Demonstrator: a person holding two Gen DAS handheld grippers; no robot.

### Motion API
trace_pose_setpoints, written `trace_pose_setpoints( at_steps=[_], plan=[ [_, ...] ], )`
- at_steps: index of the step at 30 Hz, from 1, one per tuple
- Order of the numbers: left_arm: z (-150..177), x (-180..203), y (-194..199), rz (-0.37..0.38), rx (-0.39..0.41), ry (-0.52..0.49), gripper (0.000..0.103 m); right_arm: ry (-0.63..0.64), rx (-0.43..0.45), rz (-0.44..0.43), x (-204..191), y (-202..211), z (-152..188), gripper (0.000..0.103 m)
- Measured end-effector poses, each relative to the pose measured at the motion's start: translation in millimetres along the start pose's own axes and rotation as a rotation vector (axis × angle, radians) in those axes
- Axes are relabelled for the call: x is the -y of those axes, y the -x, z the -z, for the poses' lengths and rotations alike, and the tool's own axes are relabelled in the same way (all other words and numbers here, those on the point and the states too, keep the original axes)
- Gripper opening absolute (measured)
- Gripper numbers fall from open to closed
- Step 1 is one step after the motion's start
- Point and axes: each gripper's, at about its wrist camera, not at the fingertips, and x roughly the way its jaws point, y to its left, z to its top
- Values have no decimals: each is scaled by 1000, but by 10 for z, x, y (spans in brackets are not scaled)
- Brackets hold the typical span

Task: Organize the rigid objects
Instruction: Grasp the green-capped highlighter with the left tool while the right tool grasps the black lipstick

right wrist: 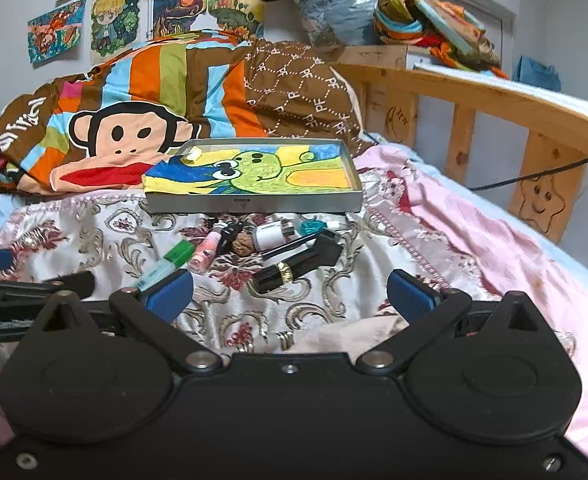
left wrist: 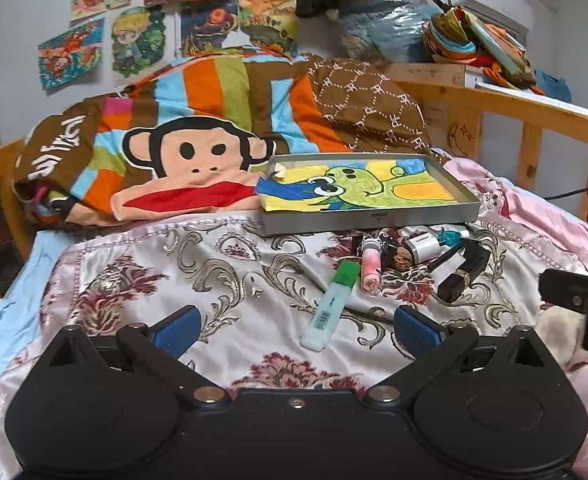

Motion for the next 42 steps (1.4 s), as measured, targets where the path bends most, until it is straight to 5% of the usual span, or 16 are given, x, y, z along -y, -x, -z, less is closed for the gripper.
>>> trace_pose_setpoints(
  at_steps=[4,11,19,23,28,33,42],
  plan=[
    [-103,-36,-250,44,-12,-4,102,10,70,-67,22,-129,-113,103],
    [-217,-66,-787,153,-44,-47,102,144,20,-30,-12,-646,-219,103],
    [-213,-33,-1363,305,-127,-145,97,-14,-160,-119,199,-1328,-59,103],
    [-225,-107,-1624,364,-178,-108,89,-54,-166,-153,234,-1482,21,102],
    [-191,-176,-1778,472,-226,-42,69,-113,-219,-205,283,-1735,78,85],
    [-155,-179,-1886,502,-280,-13,43,-113,-210,-218,233,-1883,96,72],
    [-180,-194,-1956,484,-389,68,25,-61,-204,-250,98,-1984,73,38]
  ],
)
